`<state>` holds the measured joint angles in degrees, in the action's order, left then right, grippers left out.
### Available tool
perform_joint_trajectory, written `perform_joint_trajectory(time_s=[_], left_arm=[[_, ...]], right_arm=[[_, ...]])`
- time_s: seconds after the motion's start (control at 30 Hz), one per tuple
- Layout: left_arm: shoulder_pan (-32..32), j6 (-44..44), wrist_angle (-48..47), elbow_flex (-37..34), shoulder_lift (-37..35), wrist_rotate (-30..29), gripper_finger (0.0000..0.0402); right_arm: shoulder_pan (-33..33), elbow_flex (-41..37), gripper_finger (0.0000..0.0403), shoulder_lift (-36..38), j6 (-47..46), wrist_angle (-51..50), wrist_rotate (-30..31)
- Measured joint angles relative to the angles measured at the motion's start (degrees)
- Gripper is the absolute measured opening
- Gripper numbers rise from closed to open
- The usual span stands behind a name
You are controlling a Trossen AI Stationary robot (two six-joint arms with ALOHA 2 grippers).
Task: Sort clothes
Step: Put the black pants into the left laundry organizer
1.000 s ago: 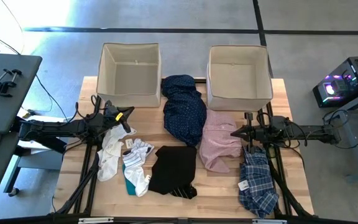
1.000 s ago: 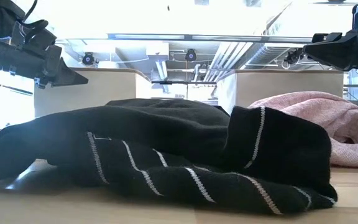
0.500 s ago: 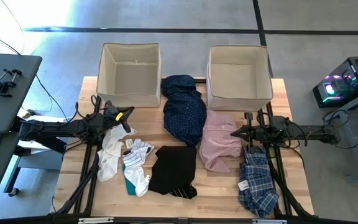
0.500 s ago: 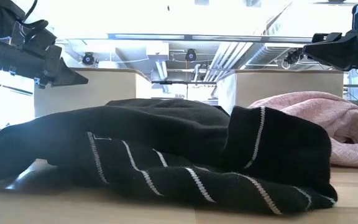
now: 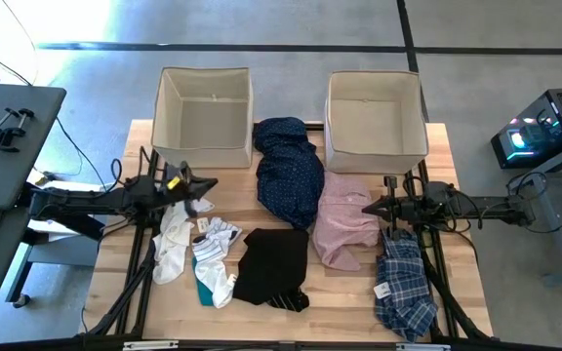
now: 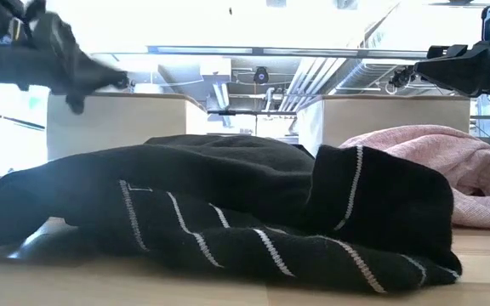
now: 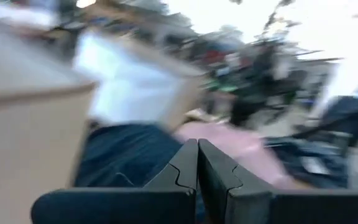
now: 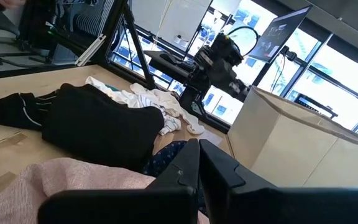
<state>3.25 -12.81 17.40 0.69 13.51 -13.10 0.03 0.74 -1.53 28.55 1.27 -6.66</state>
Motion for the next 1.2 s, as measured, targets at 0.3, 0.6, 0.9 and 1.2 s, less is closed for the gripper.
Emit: perform_joint_trajectory(time_s=[0.3,0.6,0.9,1.2], left_arm=[[0.00,8.50,-2.58,6.16,5.86,2.30,0.0000],[-0.11,12.01,-24.90,23.00,21.47,2.28,0.0000],[-6.56,19.43,-51.00,41.89,42.54,2.71,0.0000],[-11.23,11.04,-50.31,56.17,60.01,5.51,0.0039]], right_arm=[[0.00,0.00,0.0000,0.01,0.00,0.00,-0.06],[0.01,0.01,0.0000,0.01,-0.01,-0.01,-0.08],[0.00,0.00,0.0000,-0.01,0.00,-0.01,-0.12],[0.01,0.00,0.0000,0.01,-0.01,0.00,-0.38]])
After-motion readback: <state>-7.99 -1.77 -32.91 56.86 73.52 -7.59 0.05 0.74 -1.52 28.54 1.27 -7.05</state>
